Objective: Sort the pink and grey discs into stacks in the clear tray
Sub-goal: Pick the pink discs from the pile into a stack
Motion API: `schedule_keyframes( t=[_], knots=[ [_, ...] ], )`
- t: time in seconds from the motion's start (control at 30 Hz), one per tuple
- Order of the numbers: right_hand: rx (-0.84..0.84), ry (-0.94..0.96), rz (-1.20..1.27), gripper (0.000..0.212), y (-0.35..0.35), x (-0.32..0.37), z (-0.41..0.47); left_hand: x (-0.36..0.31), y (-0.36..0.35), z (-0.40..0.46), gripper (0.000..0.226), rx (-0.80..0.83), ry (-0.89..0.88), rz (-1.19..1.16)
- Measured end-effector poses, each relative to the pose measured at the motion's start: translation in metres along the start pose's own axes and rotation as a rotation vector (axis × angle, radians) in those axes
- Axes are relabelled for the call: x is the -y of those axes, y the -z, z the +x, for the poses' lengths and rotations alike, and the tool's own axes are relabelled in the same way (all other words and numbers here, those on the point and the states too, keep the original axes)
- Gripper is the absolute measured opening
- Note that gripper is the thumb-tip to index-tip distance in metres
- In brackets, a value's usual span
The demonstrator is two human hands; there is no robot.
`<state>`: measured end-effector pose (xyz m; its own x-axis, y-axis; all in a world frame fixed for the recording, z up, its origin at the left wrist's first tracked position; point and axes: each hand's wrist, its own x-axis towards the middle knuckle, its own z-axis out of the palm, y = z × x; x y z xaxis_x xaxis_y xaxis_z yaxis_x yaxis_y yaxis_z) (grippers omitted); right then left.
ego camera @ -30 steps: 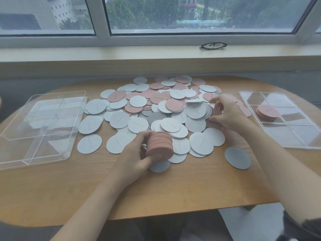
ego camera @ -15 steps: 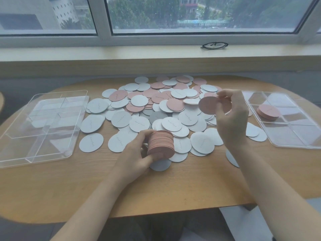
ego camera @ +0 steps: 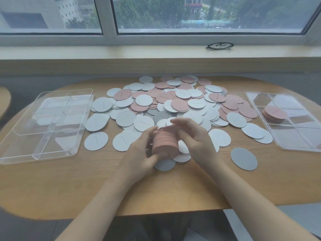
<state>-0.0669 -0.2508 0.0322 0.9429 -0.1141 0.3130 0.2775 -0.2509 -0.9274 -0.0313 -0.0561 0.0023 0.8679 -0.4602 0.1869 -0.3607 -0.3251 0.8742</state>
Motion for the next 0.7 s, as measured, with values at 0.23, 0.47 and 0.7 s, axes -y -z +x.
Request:
schedule_keyframes(
  t=[0.23,0.47,0.7],
  knots=[
    [0.405,0.043,-0.413,0.073,-0.002,-0.008,-0.013,0.001,-0.004,0.0,0.081,0.001,-0.19,0.454],
    [0.276,0.149,-0.413,0.069,-0.004,-0.016,-0.017,0.002,-0.004,-0.002,0.089,0.057,-0.229,0.354],
    [0.237,0.155,-0.416,0.061,0.006,-0.014,-0.017,0.008,-0.003,-0.001,0.064,0.017,-0.261,0.442]
  ],
)
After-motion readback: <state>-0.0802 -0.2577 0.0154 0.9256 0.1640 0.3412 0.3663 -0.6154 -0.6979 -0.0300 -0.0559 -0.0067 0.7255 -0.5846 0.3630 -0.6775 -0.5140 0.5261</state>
